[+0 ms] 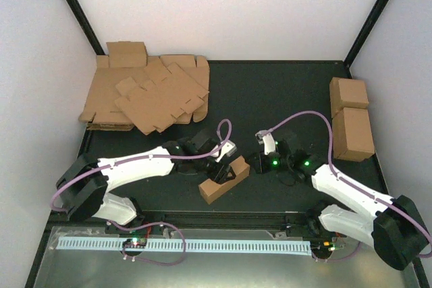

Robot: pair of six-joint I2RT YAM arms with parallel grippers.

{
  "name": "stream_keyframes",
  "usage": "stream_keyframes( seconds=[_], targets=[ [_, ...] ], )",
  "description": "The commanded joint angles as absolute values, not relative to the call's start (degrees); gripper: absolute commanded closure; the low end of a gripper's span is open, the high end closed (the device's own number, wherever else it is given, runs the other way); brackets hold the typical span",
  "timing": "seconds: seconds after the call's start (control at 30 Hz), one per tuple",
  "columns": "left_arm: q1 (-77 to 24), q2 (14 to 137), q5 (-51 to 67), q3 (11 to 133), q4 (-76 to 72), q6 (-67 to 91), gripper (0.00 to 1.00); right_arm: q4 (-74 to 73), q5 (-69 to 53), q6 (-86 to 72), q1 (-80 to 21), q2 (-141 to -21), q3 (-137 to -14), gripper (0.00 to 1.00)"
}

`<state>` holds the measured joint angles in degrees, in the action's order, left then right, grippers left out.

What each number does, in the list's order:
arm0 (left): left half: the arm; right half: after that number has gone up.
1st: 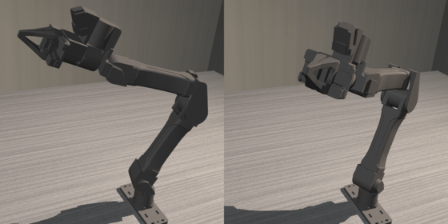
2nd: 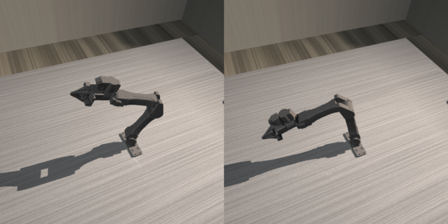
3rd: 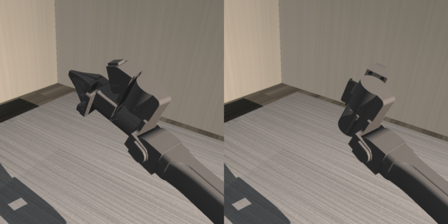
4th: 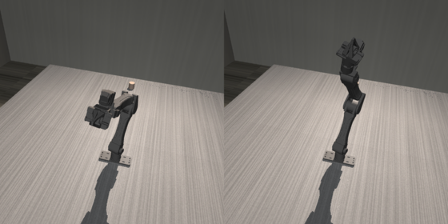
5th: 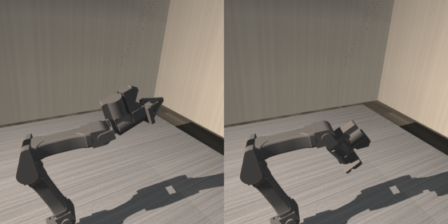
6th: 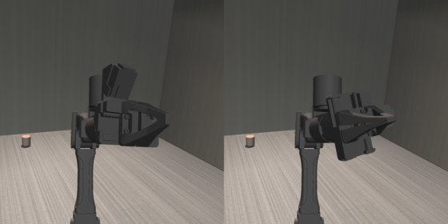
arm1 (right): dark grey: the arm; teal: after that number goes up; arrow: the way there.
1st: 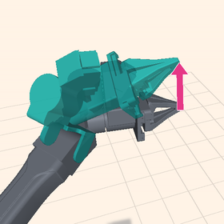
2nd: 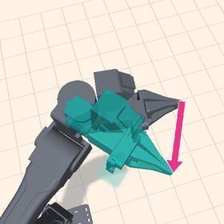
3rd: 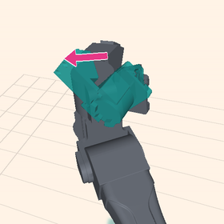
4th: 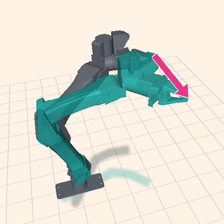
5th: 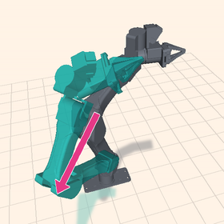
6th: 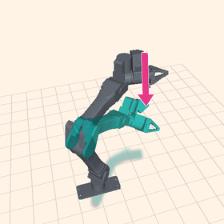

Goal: Fold the paper box

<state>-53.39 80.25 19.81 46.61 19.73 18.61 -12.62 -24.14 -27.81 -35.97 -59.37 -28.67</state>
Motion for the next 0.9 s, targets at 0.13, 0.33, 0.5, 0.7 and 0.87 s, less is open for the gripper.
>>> stream_keyframes(
  seconds=[0.13,0.33,0.5,0.7,0.87],
  targets=[
    [-54.88,80.69,20.02,44.22,15.61,21.43,0.47,-13.71,-23.19,-27.63,-35.90,-58.09,-26.05,0.97],
    [-57.95,80.39,15.64,44.07,15.36,23.02,0.51,-14.76,-22.34,-28.05,-35.90,-57.48,-25.12,0.97],
    [-61.08,81.34,11.72,45.21,16.54,23.73,0.47,-16.73,-21.12,-27.58,-35.95,-56.49,-24.55,0.94],
    [-63.94,83.17,9.41,46.99,18.19,24.06,0.41,-16.94,-20.03,-27.61,-35.94,-55.41,-24.40,0.87],
    [-64.65,84.53,8.68,47.45,18.55,24.26,0.44,-17.74,-19.16,-27.44,-35.85,-54.63,-27.51,0.77]
  ],
)
